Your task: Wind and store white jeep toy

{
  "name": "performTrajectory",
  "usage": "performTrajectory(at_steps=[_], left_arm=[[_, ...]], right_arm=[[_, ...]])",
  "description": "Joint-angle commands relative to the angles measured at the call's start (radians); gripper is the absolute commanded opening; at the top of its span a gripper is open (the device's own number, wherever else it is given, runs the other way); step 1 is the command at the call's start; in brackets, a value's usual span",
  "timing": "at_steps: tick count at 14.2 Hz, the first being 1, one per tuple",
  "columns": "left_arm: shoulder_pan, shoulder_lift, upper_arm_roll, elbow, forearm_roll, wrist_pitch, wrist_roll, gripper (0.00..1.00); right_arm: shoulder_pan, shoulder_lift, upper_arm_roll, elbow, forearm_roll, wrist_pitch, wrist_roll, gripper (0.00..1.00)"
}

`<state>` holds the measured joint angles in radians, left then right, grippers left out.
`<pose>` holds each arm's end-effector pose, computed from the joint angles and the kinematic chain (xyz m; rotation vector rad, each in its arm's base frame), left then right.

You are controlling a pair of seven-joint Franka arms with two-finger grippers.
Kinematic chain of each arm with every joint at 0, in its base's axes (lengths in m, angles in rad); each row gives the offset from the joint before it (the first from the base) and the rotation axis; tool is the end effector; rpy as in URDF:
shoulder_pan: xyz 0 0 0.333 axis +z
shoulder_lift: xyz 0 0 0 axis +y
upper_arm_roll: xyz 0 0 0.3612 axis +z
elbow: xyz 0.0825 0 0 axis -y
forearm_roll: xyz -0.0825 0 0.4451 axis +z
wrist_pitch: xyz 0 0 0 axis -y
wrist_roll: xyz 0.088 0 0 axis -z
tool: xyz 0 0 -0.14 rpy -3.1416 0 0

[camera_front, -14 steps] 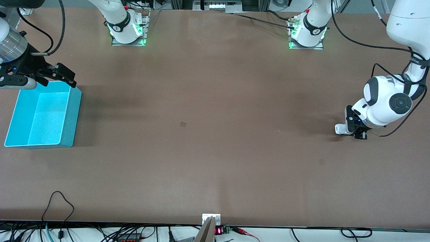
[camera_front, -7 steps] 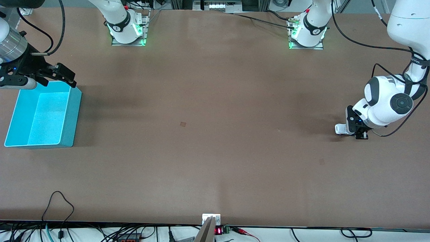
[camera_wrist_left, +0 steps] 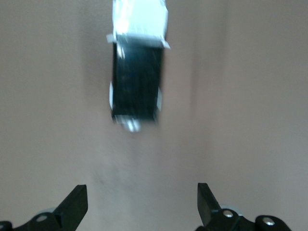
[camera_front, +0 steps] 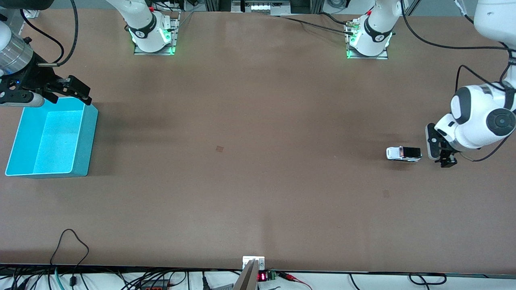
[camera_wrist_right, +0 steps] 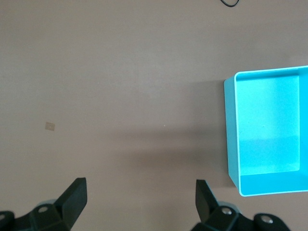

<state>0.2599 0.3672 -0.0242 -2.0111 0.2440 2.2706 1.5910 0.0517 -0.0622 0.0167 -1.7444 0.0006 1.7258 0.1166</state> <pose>0.6267 0.1632 0.2283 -2.2503 2.1425 0.3099 0.6040 0.0417 0.5951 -3.1364 0.0757 -0.0682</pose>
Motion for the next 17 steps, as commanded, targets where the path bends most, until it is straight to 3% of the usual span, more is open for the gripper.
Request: performTrajectory(at_steps=[1,3,6,17], left_arm=[[-0.001,-0.033,-0.049,0.084,0.009,-0.187,-0.084,1.0],[-0.001,-0.033,-0.088,0.178,0.003,-0.339,-0.156,1.0],[-0.005,-0.03,-0.109,0.265,-0.06,-0.449,-0.268,1.0],[-0.005,-0.033,-0.321,0.644,-0.132,-0.922,-0.943,1.0]], right_arm=[[-0.01,-0.024,0.008,-0.021,0.007,0.004,0.009,1.0],[-0.01,-0.024,0.008,-0.021,0.007,0.004,0.009,1.0],[-0.01,-0.024,0.008,-0.021,0.007,0.004,0.009,1.0],[-0.01,-0.024,0.008,-0.021,0.007,0.004,0.009,1.0]])
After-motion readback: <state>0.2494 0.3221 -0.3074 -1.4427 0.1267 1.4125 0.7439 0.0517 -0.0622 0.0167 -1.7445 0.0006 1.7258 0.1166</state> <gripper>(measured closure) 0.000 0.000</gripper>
